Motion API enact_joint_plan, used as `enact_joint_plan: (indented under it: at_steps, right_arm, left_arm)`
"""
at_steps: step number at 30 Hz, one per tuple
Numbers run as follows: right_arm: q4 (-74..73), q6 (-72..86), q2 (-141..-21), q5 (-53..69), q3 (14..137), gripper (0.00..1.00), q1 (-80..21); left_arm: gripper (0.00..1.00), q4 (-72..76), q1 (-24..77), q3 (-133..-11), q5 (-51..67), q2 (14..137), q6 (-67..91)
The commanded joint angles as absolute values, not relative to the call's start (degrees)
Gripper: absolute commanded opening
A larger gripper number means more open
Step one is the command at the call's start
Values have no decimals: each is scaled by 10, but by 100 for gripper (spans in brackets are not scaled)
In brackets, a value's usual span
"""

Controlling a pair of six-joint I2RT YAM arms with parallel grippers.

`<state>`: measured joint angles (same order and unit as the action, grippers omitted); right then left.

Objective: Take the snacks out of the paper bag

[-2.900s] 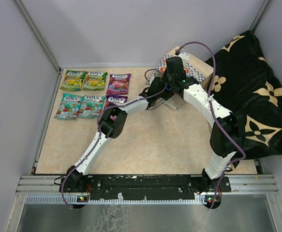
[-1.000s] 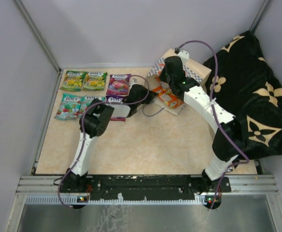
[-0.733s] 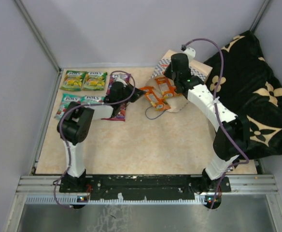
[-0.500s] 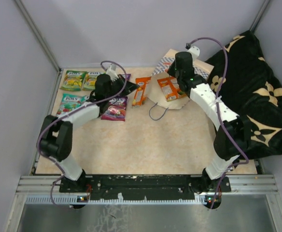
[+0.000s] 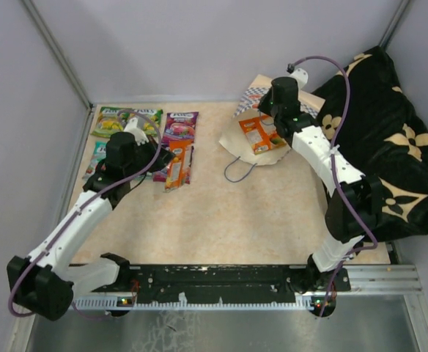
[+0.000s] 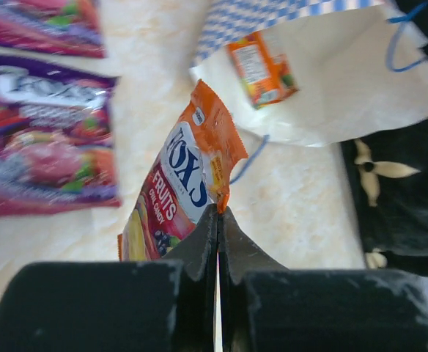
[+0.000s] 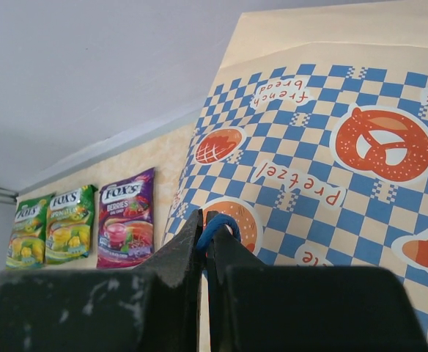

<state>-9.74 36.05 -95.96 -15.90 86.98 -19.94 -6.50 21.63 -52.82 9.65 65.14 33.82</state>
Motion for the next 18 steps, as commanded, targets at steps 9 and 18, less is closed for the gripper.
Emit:
enact_joint_plan:
  at_steps: [9, 18]
  right_arm:
    - [-66, 366, -964, -126, 875, 0, -193]
    - [-72, 362, -965, -116, 871, 0, -193]
  left_arm:
    - [0, -474, 213, -597, -277, 512, 295]
    - [0, -704, 271, -659, -449, 691, 368]
